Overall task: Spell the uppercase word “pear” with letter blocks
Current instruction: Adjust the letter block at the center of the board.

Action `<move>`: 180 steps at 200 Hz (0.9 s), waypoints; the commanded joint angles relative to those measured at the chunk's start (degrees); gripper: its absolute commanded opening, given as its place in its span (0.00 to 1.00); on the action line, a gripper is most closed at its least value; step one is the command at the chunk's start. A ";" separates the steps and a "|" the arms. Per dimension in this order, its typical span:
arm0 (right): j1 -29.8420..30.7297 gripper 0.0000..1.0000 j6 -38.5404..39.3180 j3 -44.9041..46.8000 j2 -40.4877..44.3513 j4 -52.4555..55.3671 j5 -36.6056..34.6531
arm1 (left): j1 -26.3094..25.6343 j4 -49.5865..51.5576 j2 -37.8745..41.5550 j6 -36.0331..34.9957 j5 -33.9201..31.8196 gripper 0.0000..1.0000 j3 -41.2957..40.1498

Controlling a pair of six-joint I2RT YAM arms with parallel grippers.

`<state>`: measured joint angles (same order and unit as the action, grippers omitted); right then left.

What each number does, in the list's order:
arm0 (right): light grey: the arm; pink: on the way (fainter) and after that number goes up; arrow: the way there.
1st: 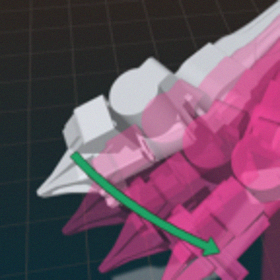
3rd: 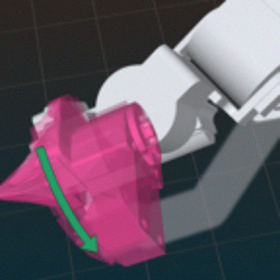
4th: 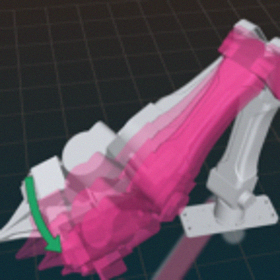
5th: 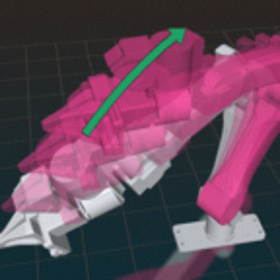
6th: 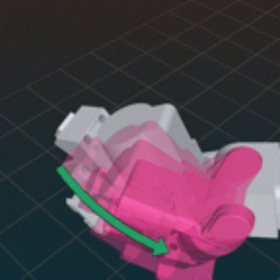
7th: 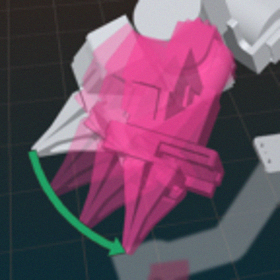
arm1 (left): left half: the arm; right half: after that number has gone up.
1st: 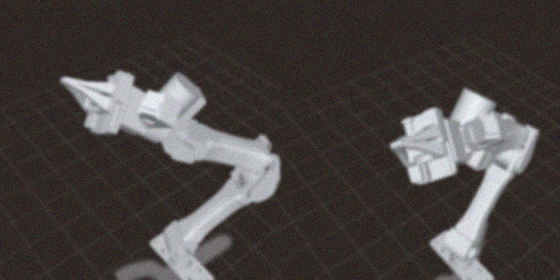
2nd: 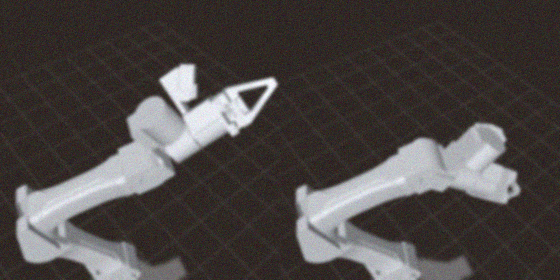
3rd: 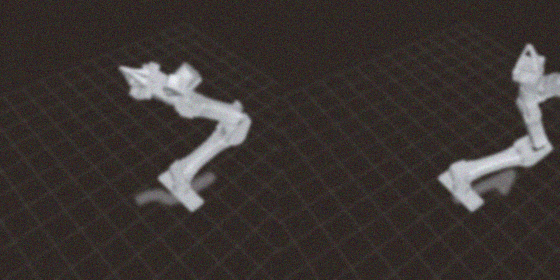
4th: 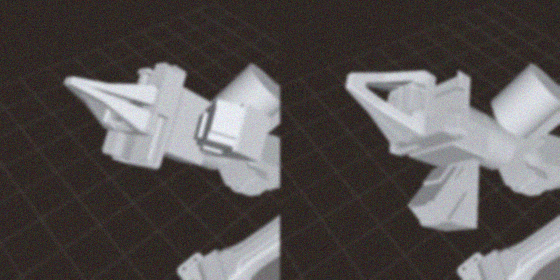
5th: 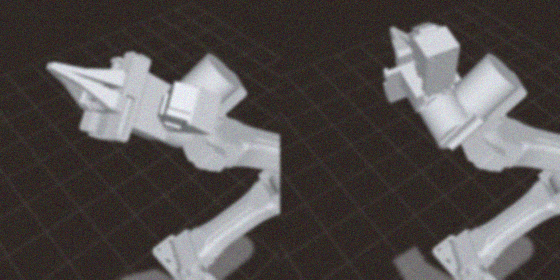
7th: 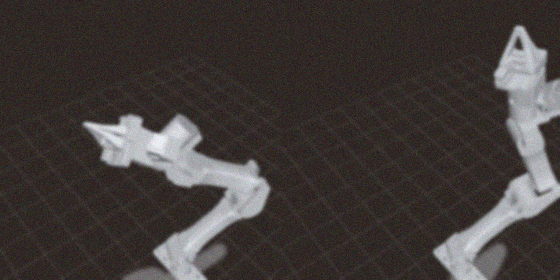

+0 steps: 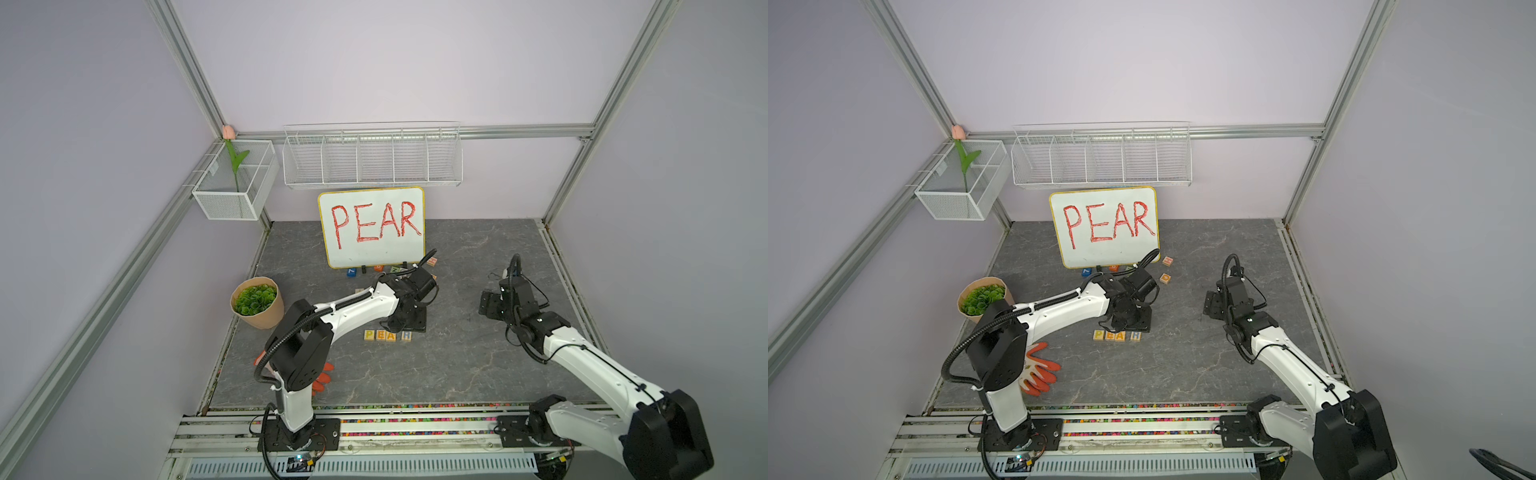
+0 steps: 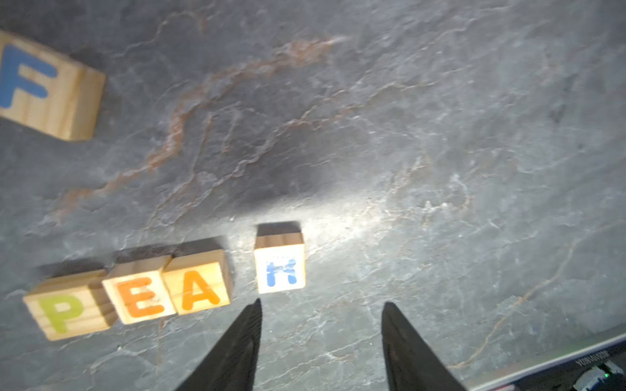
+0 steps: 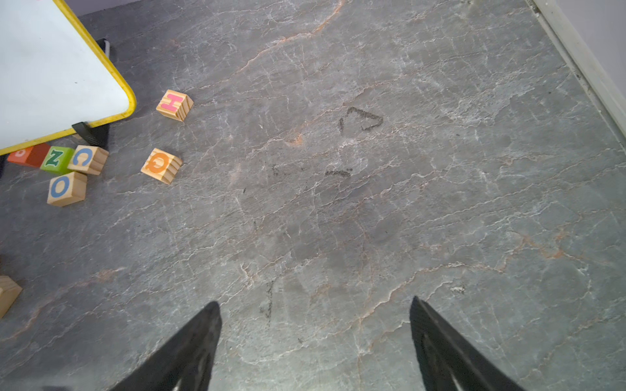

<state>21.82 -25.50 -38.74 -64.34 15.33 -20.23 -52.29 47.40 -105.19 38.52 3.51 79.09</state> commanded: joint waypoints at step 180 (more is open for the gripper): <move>-0.30 0.89 1.33 -1.79 5.01 5.54 -5.59 | -0.84 -6.22 -6.32 0.90 1.91 0.60 -3.76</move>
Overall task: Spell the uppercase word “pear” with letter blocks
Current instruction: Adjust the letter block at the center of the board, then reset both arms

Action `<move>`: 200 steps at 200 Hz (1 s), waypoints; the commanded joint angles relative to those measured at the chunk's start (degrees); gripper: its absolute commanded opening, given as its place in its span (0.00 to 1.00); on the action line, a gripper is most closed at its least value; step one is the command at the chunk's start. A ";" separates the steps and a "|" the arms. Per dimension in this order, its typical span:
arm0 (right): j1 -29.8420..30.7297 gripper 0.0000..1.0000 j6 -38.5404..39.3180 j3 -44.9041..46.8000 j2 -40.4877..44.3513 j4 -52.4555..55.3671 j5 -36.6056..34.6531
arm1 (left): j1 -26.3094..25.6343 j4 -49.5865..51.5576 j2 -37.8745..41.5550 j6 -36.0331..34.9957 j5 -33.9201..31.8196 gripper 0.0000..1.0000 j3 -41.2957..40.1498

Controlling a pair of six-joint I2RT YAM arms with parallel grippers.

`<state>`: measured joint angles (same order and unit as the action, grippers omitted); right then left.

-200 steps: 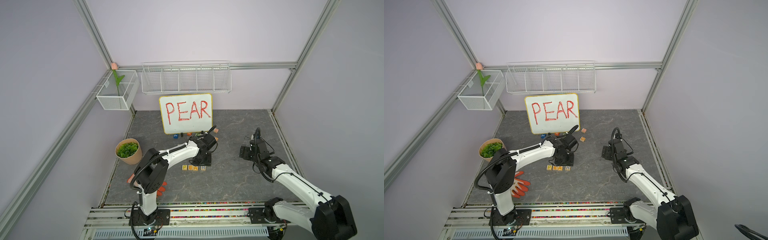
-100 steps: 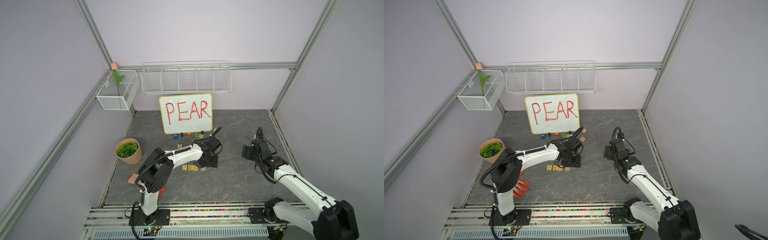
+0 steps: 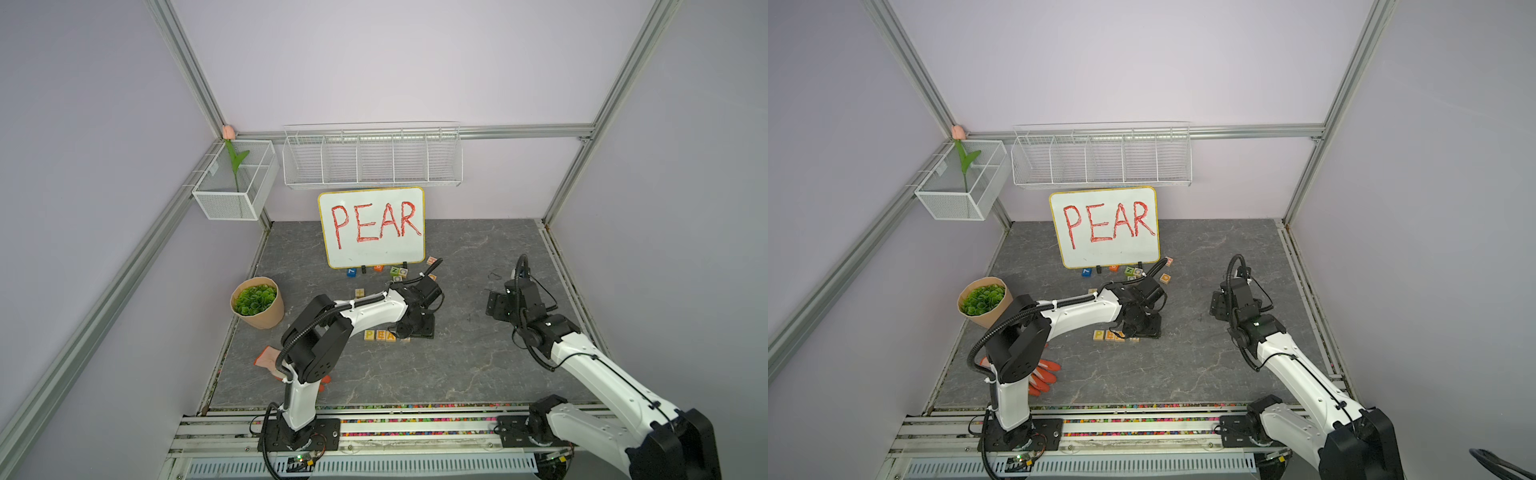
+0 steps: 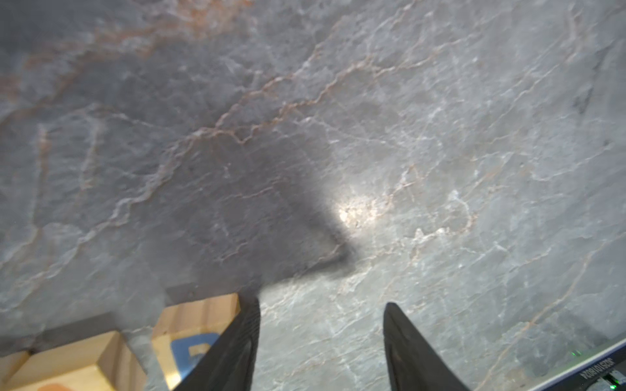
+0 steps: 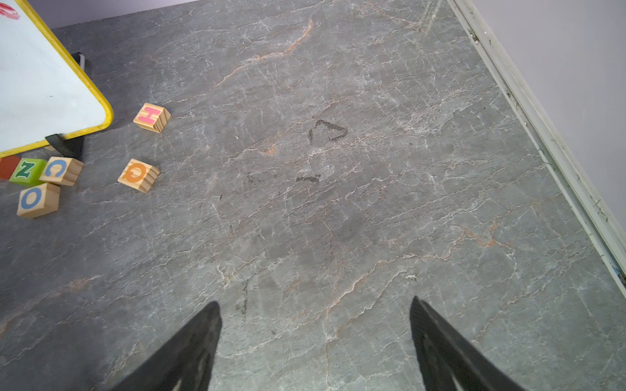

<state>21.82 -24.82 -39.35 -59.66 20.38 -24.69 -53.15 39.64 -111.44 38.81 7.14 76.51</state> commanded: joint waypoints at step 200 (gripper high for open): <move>-1.84 0.89 4.66 -0.63 0.93 -5.09 -20.31 | 13.70 -30.52 44.18 -25.80 -45.97 0.99 -28.74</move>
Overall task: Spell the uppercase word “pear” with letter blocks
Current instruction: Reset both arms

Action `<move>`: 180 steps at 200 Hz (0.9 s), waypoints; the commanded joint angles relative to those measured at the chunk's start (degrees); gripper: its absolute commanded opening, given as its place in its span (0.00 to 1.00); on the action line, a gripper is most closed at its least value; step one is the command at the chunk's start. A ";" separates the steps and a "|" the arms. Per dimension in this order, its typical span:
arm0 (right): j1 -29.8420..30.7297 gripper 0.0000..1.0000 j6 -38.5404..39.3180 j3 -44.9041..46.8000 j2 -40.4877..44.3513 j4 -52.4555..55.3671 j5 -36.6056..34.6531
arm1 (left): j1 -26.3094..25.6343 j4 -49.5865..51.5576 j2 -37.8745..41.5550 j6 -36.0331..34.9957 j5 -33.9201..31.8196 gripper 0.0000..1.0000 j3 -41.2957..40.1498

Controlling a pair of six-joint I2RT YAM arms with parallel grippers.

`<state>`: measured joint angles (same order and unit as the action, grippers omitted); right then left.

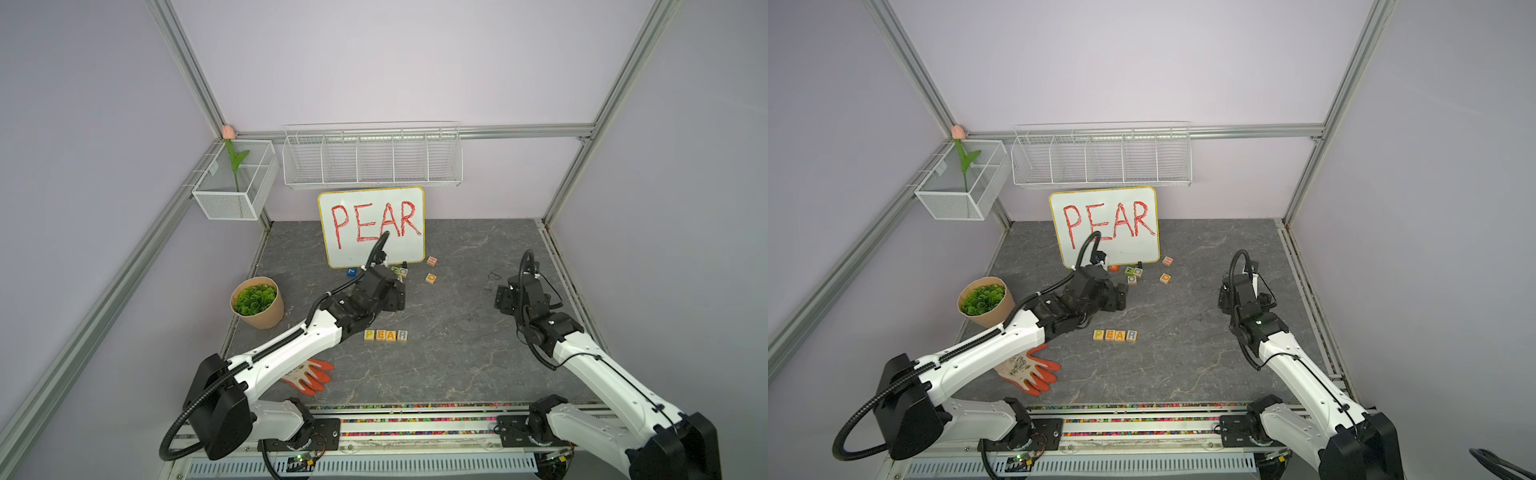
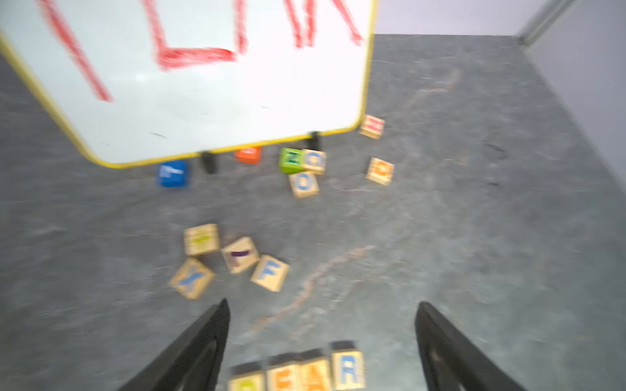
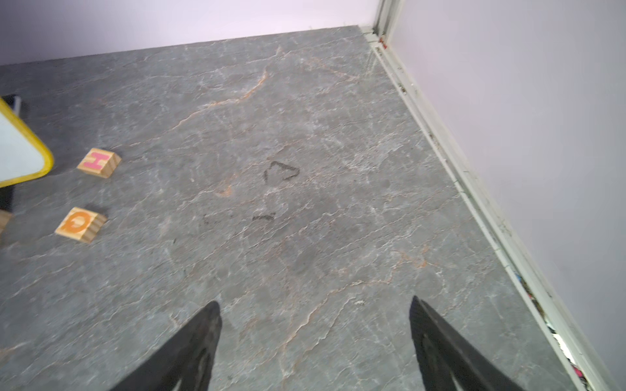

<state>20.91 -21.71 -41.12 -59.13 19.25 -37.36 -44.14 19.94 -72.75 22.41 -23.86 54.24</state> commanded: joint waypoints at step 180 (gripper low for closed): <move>-10.51 0.89 24.19 20.72 -23.15 -69.61 -0.47 | 39.75 -82.76 -16.52 -19.84 3.89 0.99 -37.44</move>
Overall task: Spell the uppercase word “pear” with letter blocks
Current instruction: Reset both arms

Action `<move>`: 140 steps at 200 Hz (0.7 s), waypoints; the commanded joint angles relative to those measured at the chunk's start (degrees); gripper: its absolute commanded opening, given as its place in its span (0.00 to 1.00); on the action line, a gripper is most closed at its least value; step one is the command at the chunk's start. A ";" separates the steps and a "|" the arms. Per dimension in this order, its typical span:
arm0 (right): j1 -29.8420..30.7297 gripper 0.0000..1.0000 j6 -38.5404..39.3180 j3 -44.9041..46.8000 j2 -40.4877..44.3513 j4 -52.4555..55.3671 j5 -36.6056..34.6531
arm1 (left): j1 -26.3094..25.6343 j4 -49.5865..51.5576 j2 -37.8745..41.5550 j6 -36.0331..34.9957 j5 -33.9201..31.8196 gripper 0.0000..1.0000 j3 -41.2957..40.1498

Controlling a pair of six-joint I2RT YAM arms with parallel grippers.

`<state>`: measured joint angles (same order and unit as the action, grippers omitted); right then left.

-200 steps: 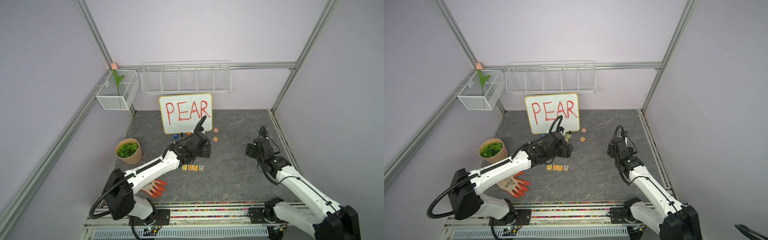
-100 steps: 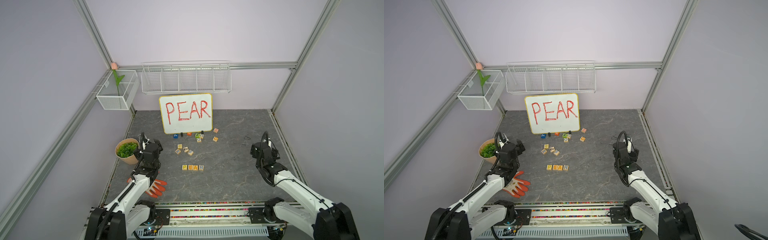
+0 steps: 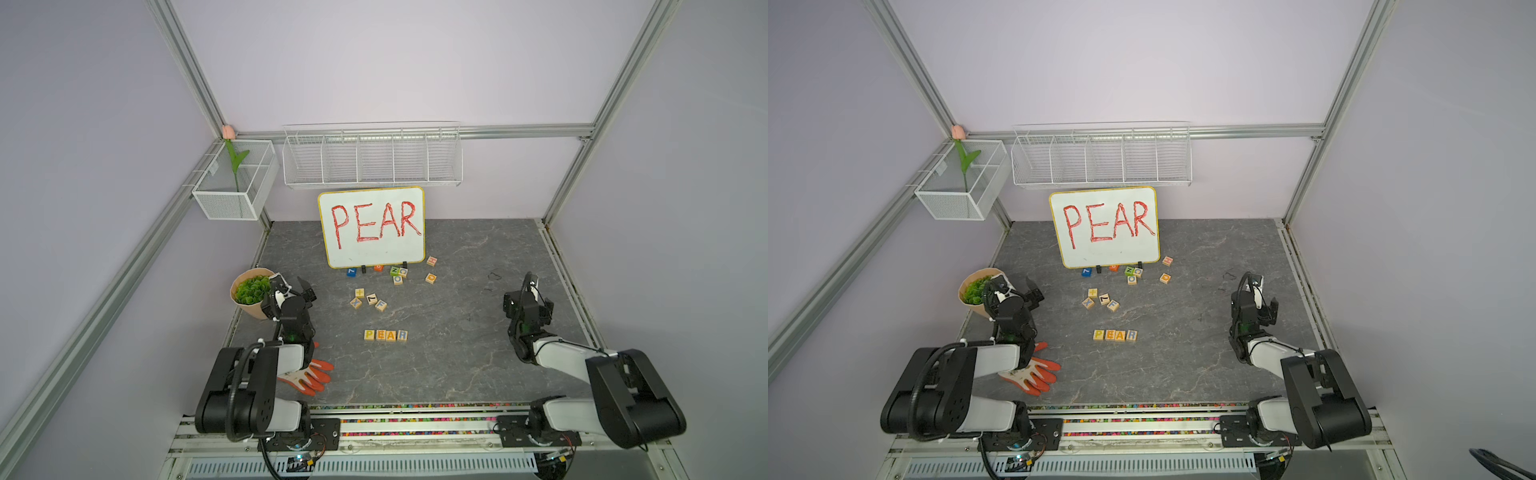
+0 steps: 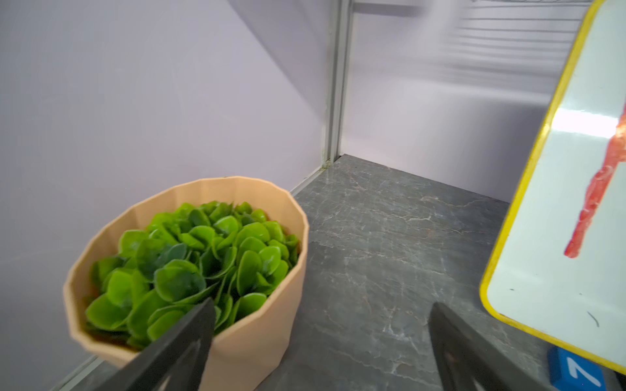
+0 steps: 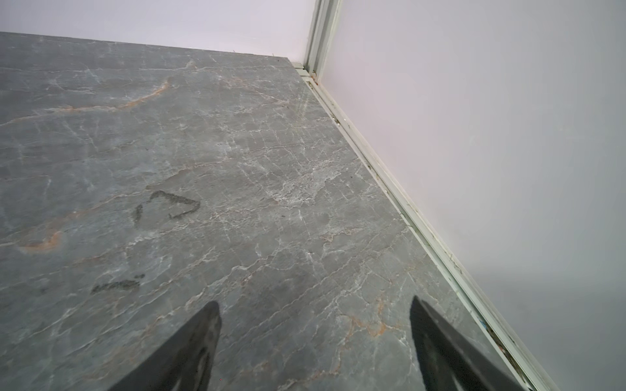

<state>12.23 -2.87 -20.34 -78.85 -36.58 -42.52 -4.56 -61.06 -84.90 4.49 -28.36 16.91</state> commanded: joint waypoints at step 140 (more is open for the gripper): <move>-10.30 0.89 3.49 -0.59 -9.82 -16.78 26.88 | 1.01 11.07 -3.77 -3.27 15.00 0.99 6.38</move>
<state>2.57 1.45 -20.38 -88.73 -51.53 -18.06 -4.01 -50.37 -88.42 2.26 -14.06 22.26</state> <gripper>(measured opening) 0.891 0.992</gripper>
